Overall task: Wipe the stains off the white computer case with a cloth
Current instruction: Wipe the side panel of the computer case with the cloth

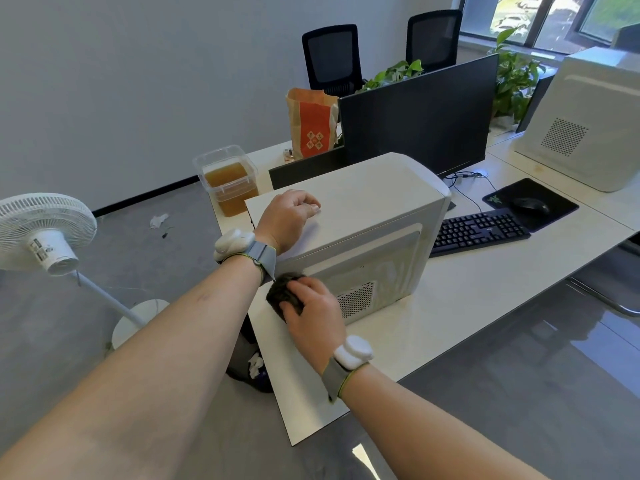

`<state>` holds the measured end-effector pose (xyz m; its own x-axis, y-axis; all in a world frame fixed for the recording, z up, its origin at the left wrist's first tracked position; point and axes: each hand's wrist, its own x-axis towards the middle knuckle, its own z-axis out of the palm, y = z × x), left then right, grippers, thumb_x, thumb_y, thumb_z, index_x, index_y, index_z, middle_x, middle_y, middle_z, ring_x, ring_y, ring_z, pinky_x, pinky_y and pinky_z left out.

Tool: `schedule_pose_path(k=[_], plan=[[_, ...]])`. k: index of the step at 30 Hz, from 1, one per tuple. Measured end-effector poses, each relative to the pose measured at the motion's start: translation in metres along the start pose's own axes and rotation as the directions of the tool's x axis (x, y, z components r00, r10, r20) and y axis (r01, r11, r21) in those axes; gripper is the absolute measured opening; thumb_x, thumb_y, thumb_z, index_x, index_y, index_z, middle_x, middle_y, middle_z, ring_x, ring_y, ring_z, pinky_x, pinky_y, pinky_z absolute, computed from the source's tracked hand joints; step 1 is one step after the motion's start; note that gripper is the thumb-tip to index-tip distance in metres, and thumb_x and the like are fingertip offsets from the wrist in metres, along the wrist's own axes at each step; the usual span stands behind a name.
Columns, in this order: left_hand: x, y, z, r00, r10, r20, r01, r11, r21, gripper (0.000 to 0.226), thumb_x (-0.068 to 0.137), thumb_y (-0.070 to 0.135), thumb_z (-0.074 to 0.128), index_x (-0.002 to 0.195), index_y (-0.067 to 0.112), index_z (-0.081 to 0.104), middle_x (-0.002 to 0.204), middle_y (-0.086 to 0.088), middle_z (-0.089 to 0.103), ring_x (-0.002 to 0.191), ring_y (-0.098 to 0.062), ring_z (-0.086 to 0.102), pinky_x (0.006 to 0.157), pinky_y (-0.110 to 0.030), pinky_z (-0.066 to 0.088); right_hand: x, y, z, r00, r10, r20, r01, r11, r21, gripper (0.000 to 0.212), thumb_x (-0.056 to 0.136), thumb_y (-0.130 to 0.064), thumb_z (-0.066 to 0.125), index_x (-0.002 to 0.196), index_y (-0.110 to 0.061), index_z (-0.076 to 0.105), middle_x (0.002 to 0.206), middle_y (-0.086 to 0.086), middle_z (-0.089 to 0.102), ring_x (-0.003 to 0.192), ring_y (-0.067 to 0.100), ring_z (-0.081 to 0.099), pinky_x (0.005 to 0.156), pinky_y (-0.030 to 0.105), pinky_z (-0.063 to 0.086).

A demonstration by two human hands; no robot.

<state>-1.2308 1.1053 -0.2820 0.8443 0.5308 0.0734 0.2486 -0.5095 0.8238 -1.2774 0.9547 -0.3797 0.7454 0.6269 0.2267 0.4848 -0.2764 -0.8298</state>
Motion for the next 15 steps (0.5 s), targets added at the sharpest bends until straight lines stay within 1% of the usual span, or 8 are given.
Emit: schedule_pose_path(k=[2, 4, 6, 8, 10, 12, 13, 15], plan=[[0.000, -0.002, -0.001, 1.000, 0.004, -0.005, -0.004, 1.000, 0.004, 0.033, 0.092, 0.032, 0.050, 0.106, 0.013, 0.073, 0.112, -0.003, 0.067, 0.107, -0.021, 0.059, 0.098, -0.039, 0.047, -0.002, 0.004, 0.005, 0.990, 0.098, 0.101, -0.094, 0.995, -0.038, 0.037, 0.092, -0.022, 0.068, 0.129, -0.020, 0.071, 0.129, -0.001, 0.065, 0.111, 0.022, 0.060, 0.096, 0.023, 0.044], [0.001, -0.004, -0.001, 1.000, 0.014, -0.011, -0.014, 1.000, 0.025, 0.026, 0.099, 0.025, 0.051, 0.106, 0.013, 0.073, 0.112, -0.003, 0.067, 0.108, -0.023, 0.059, 0.100, -0.041, 0.047, -0.004, 0.006, 0.008, 0.966, 0.215, 0.144, -0.215, 0.977, -0.015, 0.037, 0.091, -0.025, 0.068, 0.127, -0.023, 0.071, 0.121, -0.002, 0.069, 0.109, 0.022, 0.062, 0.092, 0.027, 0.048], [0.003, -0.006, 0.001, 1.000, 0.023, -0.011, -0.023, 0.999, 0.047, 0.023, 0.100, 0.022, 0.052, 0.104, 0.015, 0.073, 0.112, -0.002, 0.066, 0.109, -0.023, 0.059, 0.100, -0.040, 0.047, -0.004, 0.005, 0.006, 0.917, 0.362, 0.165, -0.391, 0.899, 0.196, 0.033, 0.087, -0.023, 0.072, 0.119, -0.026, 0.074, 0.108, -0.003, 0.074, 0.100, 0.021, 0.067, 0.087, 0.031, 0.055], [0.005, -0.008, 0.002, 0.999, 0.041, -0.006, -0.041, 0.994, 0.098, 0.026, 0.100, 0.026, 0.051, 0.108, 0.017, 0.074, 0.116, 0.001, 0.065, 0.113, -0.022, 0.057, 0.104, -0.042, 0.045, -0.002, 0.001, -0.004, 0.880, 0.449, 0.157, -0.470, 0.777, 0.419, 0.025, 0.081, -0.019, 0.077, 0.103, -0.031, 0.076, 0.094, -0.004, 0.075, 0.087, 0.022, 0.071, 0.079, 0.039, 0.062], [0.006, -0.009, 0.003, 0.999, 0.050, 0.002, -0.049, 0.981, 0.188, 0.035, 0.098, 0.036, 0.047, 0.119, 0.023, 0.072, 0.133, 0.002, 0.059, 0.127, -0.022, 0.050, 0.113, -0.044, 0.037, 0.007, -0.002, -0.021, 0.891, 0.454, 0.024, -0.395, 0.748, 0.533, 0.022, 0.076, -0.013, 0.077, 0.092, -0.029, 0.078, 0.084, -0.005, 0.074, 0.081, 0.019, 0.071, 0.074, 0.039, 0.063], [0.006, -0.007, 0.006, 0.999, 0.047, 0.012, -0.048, 0.950, 0.309, 0.040, 0.102, 0.044, 0.044, 0.134, 0.030, 0.065, 0.154, 0.003, 0.043, 0.142, -0.023, 0.035, 0.120, -0.044, 0.027, 0.024, 0.001, -0.044, 0.871, 0.463, -0.167, -0.286, 0.753, 0.593, 0.026, 0.077, -0.007, 0.075, 0.093, -0.026, 0.077, 0.084, -0.005, 0.075, 0.080, 0.014, 0.070, 0.076, 0.034, 0.061], [0.005, -0.005, 0.008, 0.999, 0.046, 0.020, -0.050, 0.927, 0.372, 0.042, 0.104, 0.048, 0.043, 0.139, 0.034, 0.060, 0.160, 0.005, 0.035, 0.145, -0.023, 0.029, 0.121, -0.045, 0.024, 0.035, 0.006, -0.054, 0.843, 0.483, -0.239, -0.248, 0.742, 0.623, 0.027, 0.078, -0.009, 0.074, 0.098, -0.027, 0.076, 0.088, -0.004, 0.075, 0.083, 0.013, 0.070, 0.080, 0.034, 0.060], [0.002, 0.000, 0.012, 0.997, 0.050, 0.059, -0.073, 0.852, 0.519, 0.044, 0.103, 0.054, 0.042, 0.144, 0.042, 0.053, 0.163, 0.008, 0.029, 0.145, -0.025, 0.025, 0.120, -0.046, 0.022, 0.057, 0.020, -0.073, 0.807, 0.503, -0.309, -0.239, 0.757, 0.608, 0.037, 0.076, -0.028, 0.077, 0.113, -0.029, 0.070, 0.107, -0.002, 0.073, 0.098, 0.012, 0.069, 0.091, 0.038, 0.058]])
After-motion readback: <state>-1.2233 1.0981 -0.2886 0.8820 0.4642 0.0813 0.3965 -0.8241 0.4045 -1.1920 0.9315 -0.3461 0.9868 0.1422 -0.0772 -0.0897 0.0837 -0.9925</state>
